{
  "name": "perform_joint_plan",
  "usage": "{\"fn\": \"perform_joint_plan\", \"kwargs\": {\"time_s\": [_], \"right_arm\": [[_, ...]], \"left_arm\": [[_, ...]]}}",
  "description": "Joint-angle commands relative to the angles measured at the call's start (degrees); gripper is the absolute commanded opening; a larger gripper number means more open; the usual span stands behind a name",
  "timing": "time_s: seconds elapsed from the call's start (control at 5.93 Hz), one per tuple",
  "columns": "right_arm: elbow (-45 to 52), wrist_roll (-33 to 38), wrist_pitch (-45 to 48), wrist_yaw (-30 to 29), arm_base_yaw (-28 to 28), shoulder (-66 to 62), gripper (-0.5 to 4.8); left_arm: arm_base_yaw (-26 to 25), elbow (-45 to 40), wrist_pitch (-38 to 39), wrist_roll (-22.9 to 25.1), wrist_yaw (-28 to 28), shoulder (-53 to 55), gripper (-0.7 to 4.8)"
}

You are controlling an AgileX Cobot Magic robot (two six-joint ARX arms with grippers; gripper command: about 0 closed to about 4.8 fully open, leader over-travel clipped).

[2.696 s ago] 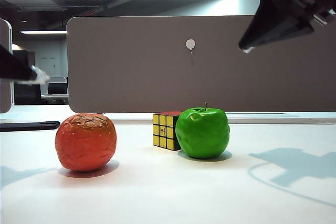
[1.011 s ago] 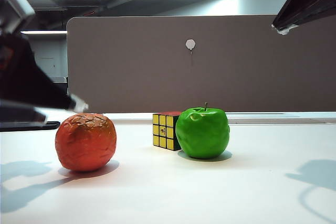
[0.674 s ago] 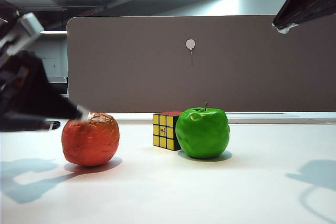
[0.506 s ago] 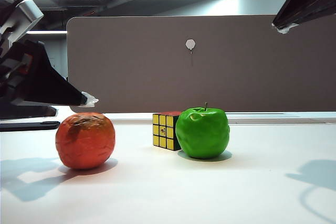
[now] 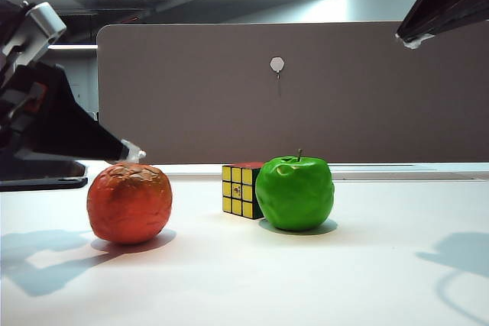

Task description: Move all the fruits on the tabletop near the face of the Rubik's cube that has the color most similar to each fruit.

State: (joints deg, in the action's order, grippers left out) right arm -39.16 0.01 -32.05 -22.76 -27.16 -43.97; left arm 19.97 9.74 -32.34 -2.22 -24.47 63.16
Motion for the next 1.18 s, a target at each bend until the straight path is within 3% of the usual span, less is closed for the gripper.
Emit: {"fn": "perform_joint_plan", "kwargs": {"time_s": [0.17, 0.51, 1.18], "right_arm": [[-0.3, -0.1, 0.6, -0.1, 0.0, 0.2, -0.01], [-0.3, 0.0, 0.6, -0.2, 0.0, 0.2, -0.01], [-0.3, 0.0, 0.6, -0.3, 0.0, 0.2, -0.01]], "left_arm": [[1.1, 0.3, -3.4, 0.0, -1.2, 5.1, 4.79], [4.3, 1.7, -7.2, -0.2, 0.9, 11.0, 4.79], [4.3, 5.3, -7.5, -0.1, 1.3, 15.6, 4.79]]}}
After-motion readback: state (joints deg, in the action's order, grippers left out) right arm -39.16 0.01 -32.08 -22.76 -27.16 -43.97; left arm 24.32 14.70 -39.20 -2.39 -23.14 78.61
